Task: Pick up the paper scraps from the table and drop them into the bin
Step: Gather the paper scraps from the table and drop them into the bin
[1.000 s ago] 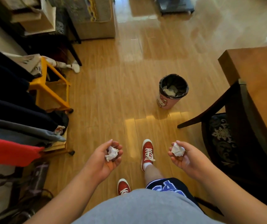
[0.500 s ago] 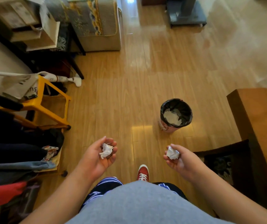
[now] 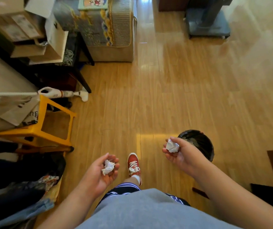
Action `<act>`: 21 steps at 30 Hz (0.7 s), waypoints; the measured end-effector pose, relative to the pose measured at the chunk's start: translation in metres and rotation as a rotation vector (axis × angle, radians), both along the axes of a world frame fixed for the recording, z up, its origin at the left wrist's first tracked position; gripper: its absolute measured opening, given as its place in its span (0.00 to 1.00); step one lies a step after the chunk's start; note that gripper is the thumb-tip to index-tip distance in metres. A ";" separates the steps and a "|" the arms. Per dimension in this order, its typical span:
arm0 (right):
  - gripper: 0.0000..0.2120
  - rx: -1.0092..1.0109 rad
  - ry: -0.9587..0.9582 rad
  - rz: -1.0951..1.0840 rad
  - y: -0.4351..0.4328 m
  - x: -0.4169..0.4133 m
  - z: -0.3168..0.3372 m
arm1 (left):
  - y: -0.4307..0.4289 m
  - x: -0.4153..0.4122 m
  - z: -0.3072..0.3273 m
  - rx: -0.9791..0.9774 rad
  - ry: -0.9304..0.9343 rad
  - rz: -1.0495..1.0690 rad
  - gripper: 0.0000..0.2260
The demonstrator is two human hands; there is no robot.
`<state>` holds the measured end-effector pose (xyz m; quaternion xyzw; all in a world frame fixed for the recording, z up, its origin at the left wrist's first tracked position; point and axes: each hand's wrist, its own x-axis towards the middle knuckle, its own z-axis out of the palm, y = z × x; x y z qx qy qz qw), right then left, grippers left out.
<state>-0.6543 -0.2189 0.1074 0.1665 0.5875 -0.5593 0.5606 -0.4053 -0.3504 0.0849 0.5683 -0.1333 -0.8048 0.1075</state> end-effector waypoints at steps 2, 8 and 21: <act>0.11 0.012 -0.013 -0.049 -0.021 -0.023 0.002 | -0.034 -0.028 0.001 -0.010 0.005 -0.062 0.11; 0.08 0.057 -0.045 -0.219 -0.044 -0.088 0.008 | -0.117 -0.133 0.021 -0.040 0.044 -0.236 0.10; 0.08 0.177 -0.141 -0.529 -0.044 -0.253 -0.026 | -0.200 -0.423 0.025 -0.060 0.087 -0.538 0.11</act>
